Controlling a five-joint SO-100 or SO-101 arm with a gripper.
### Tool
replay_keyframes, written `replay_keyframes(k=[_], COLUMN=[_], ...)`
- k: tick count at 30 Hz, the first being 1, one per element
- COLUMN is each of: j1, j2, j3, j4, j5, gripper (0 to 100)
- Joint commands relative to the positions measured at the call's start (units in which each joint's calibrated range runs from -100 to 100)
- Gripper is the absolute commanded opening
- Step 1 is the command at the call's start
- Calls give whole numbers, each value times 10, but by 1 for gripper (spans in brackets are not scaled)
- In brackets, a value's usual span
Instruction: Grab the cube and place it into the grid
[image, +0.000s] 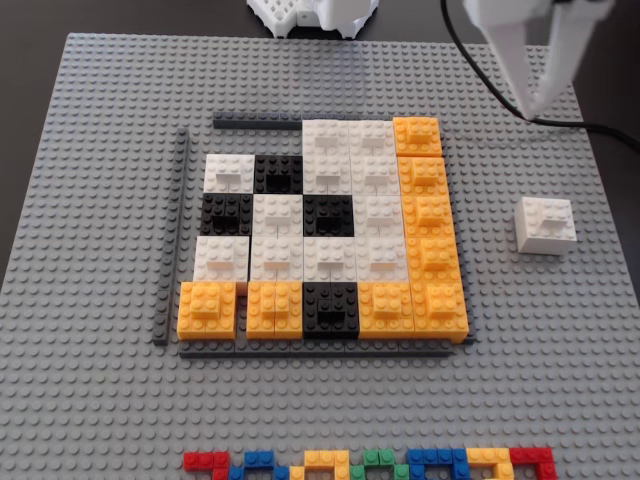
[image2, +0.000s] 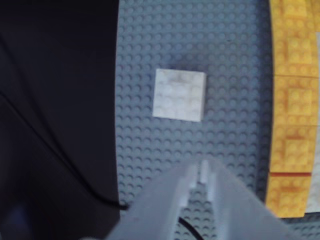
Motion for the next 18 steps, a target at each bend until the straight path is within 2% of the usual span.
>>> replay_keyframes(k=[1,10,18], j1=[-13,-17,-7], j2=[67,174,224], j3=[-121,-183,-212], j4=[10,9,9], j5=[-5,-13,-6], gripper=[1,5,20])
